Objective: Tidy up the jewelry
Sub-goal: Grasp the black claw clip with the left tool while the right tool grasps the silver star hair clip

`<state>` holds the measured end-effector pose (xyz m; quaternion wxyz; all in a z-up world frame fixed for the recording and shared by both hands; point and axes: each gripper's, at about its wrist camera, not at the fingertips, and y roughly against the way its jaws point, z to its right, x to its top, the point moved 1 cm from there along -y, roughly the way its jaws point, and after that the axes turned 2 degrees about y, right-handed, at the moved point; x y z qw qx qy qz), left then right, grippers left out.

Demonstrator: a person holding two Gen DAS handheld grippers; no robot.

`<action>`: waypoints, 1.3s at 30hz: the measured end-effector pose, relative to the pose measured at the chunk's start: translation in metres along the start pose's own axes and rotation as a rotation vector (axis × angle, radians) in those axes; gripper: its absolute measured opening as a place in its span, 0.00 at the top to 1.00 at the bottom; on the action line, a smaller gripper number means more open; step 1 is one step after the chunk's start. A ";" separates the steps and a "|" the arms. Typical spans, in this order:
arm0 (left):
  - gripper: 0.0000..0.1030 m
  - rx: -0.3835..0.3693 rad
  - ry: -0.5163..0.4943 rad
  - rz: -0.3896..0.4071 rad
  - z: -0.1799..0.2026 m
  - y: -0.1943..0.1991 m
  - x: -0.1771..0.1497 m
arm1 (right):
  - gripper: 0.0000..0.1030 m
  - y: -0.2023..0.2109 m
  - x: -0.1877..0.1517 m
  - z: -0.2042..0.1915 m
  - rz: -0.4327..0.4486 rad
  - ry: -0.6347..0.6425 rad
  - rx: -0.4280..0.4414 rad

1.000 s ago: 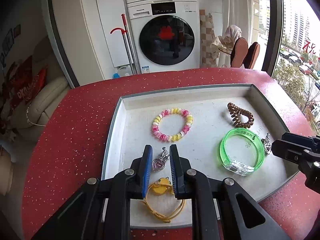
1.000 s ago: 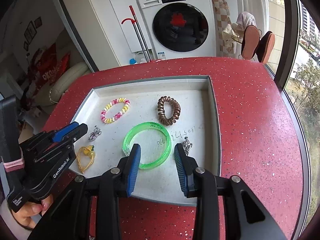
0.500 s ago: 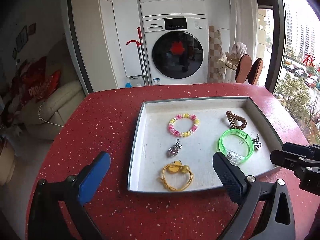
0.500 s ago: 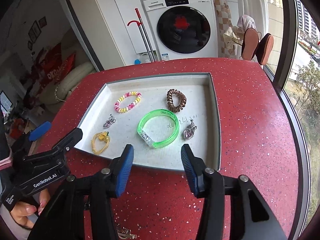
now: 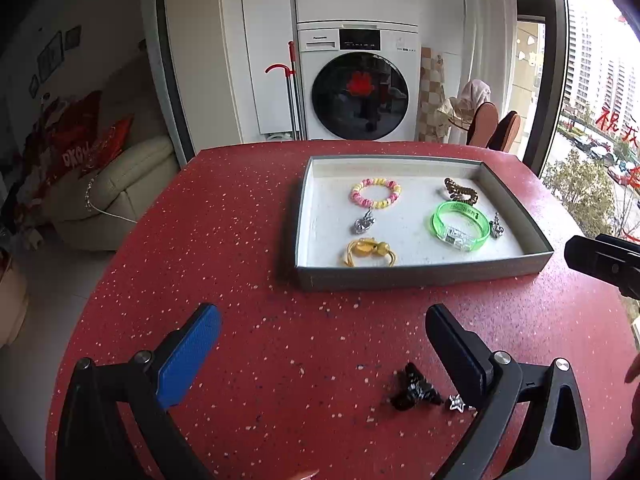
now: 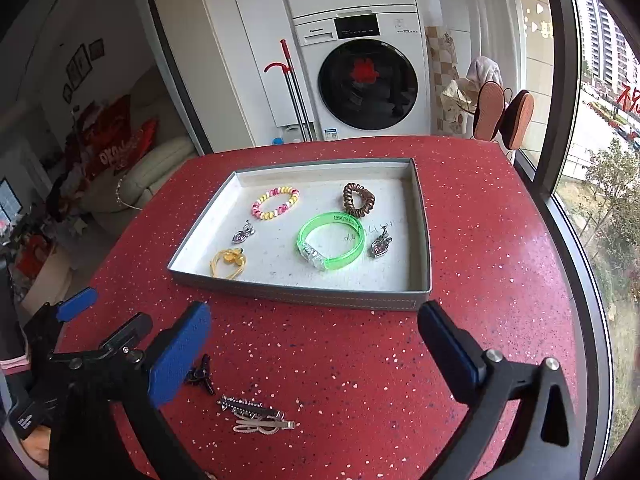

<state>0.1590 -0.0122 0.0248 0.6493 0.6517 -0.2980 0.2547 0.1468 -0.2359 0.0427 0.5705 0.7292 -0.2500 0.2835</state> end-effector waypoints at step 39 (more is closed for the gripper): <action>0.00 -0.011 0.085 -0.114 -0.040 0.024 -0.096 | 0.00 0.008 -0.105 -0.020 -0.202 0.021 -0.027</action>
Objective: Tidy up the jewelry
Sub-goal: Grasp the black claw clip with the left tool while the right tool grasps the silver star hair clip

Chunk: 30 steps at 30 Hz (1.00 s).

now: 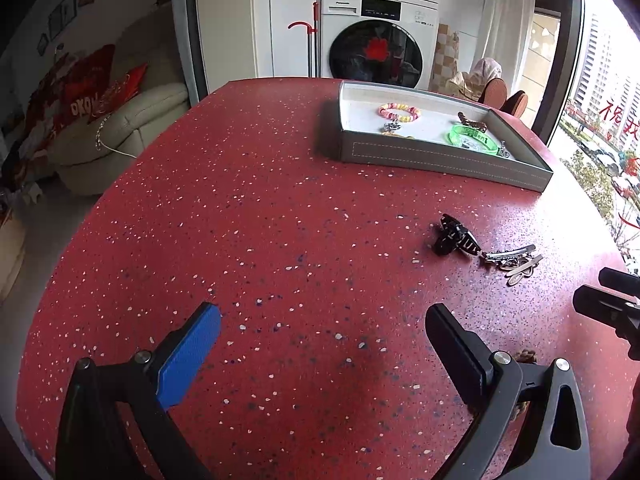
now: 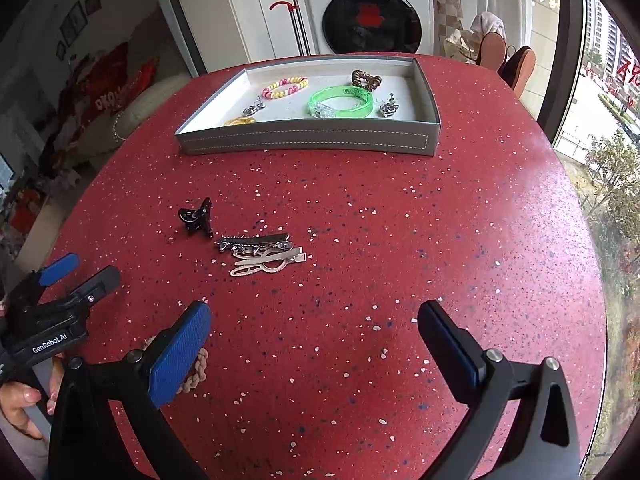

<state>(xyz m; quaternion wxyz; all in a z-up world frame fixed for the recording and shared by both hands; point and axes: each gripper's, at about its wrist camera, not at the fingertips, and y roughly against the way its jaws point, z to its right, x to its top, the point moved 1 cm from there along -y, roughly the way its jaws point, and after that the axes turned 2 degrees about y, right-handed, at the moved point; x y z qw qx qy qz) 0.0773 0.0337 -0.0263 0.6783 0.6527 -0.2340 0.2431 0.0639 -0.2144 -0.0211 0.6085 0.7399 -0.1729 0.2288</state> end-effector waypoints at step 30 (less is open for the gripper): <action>0.00 -0.018 -0.097 -0.050 0.019 -0.021 0.015 | 0.24 -0.034 0.043 -0.045 -0.036 0.372 0.070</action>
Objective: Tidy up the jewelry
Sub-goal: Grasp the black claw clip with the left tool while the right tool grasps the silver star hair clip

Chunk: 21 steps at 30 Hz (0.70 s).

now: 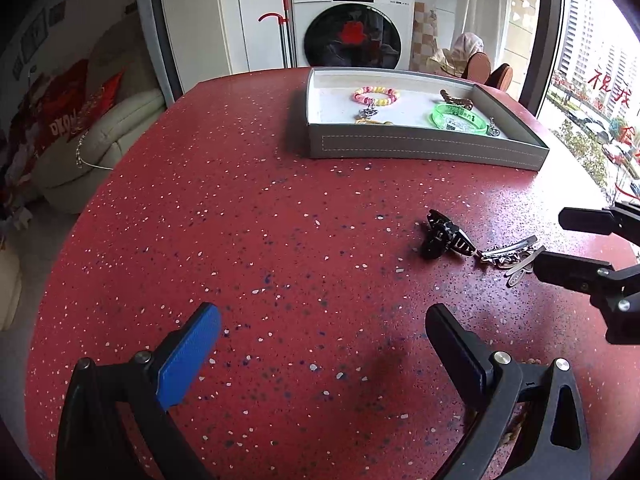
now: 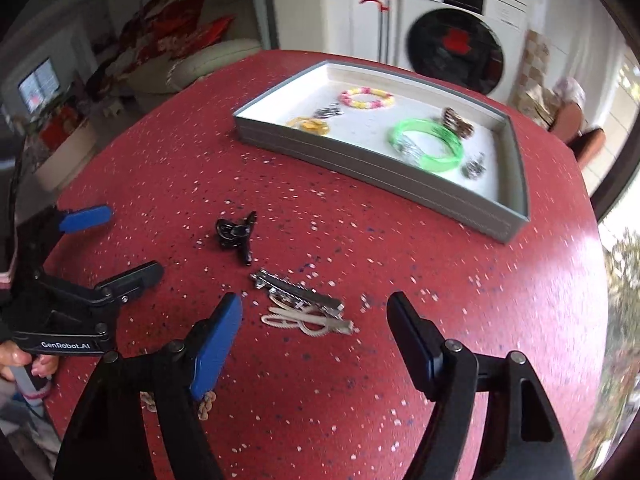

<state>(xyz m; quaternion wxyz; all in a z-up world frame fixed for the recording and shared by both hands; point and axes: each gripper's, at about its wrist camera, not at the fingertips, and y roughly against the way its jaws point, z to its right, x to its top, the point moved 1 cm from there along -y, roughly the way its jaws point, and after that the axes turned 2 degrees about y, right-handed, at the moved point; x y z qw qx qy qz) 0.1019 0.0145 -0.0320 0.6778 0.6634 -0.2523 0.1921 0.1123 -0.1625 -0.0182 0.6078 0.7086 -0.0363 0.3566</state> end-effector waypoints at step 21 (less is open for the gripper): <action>0.00 -0.063 -0.056 -0.018 0.024 -0.016 0.020 | 0.70 -0.032 0.014 0.020 -0.057 -0.003 -0.021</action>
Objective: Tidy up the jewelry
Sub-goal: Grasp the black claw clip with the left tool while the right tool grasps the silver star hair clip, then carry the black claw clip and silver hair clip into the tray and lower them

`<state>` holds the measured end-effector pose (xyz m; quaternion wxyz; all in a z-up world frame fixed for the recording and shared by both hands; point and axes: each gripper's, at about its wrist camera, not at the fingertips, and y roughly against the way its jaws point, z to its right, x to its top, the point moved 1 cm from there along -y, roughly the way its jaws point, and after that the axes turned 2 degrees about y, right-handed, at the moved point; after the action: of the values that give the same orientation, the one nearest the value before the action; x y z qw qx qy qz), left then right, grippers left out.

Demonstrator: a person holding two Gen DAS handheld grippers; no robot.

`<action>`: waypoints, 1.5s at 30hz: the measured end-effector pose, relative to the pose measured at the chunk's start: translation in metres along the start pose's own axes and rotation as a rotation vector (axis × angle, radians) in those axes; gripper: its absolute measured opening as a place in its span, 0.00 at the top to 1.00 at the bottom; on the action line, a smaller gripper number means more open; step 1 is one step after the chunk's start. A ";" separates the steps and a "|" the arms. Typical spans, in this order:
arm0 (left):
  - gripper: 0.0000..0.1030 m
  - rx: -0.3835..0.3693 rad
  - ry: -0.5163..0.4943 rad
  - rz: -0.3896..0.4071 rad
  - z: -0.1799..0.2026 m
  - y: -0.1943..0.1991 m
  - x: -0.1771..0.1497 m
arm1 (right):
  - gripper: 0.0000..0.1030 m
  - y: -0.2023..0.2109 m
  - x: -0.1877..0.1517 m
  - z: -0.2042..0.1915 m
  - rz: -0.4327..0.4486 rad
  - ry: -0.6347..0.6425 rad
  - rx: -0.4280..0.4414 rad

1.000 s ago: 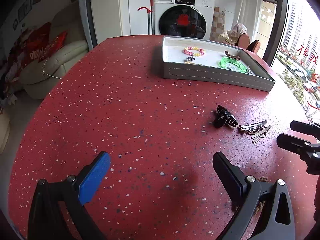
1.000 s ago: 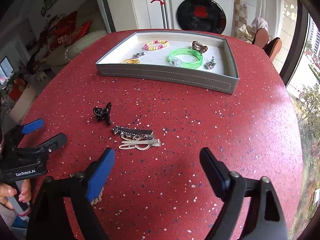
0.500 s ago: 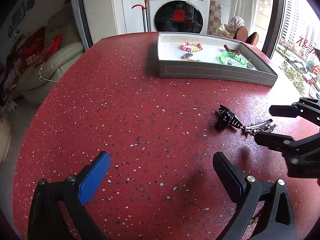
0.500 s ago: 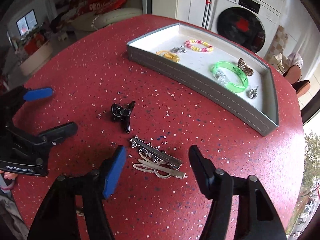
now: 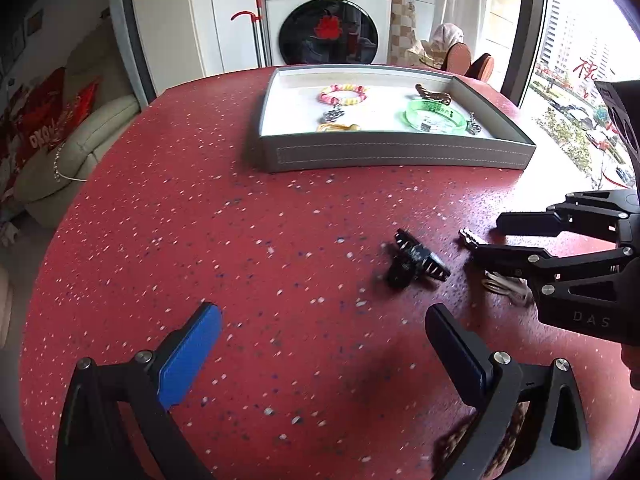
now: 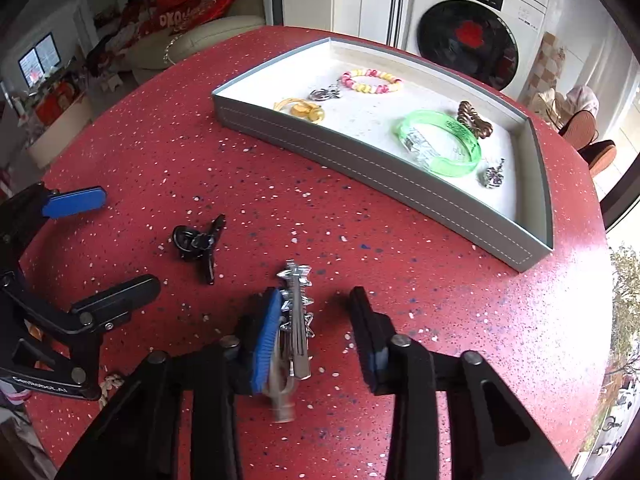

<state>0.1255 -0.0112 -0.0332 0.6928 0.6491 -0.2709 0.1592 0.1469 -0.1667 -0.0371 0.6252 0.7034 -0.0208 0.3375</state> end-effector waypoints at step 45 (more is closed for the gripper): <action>0.58 -0.103 0.006 0.120 0.020 0.024 0.050 | 0.82 0.065 0.004 0.067 0.204 -0.328 0.093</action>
<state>0.1484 -0.0348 0.0159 0.7152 0.5949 -0.3149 0.1882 0.1507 -0.2392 0.0219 0.5427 0.7715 -0.1778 0.2803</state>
